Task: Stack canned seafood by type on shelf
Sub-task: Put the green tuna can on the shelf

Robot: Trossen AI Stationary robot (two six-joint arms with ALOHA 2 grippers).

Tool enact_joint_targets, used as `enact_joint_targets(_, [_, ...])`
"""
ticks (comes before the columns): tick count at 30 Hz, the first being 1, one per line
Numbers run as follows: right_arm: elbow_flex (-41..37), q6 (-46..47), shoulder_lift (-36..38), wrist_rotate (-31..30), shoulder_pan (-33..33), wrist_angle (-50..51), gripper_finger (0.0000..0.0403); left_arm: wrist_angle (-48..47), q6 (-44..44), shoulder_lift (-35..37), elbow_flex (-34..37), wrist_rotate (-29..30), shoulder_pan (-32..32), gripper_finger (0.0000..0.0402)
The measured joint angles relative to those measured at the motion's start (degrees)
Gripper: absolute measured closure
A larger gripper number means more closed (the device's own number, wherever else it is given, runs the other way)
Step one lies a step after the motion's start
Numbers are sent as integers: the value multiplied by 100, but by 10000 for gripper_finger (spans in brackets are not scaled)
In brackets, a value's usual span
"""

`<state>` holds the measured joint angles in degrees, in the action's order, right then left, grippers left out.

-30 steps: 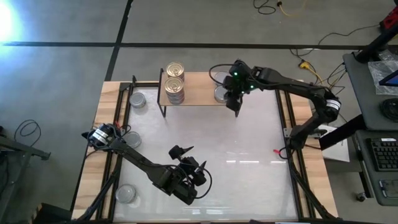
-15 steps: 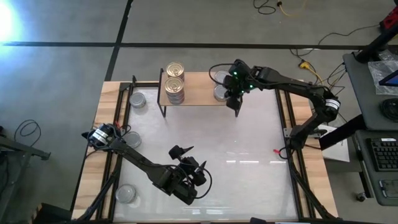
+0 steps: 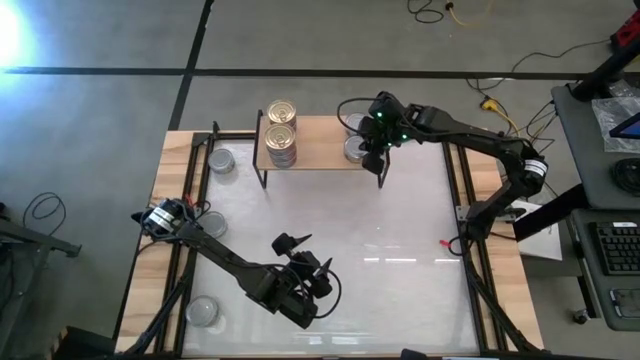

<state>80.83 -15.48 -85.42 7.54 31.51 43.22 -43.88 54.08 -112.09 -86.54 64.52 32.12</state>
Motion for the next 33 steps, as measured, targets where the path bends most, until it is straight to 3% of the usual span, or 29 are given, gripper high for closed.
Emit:
enact_joint_targets(23, [-205, 64, -196, -22, 17, -244, 390, 81, 0, 0, 0, 0, 2, 23])
enact_joint_targets(33, [-207, 23, -165, -365, 61, -183, 390, 46, -105, 0, 0, 0, 2, 23])
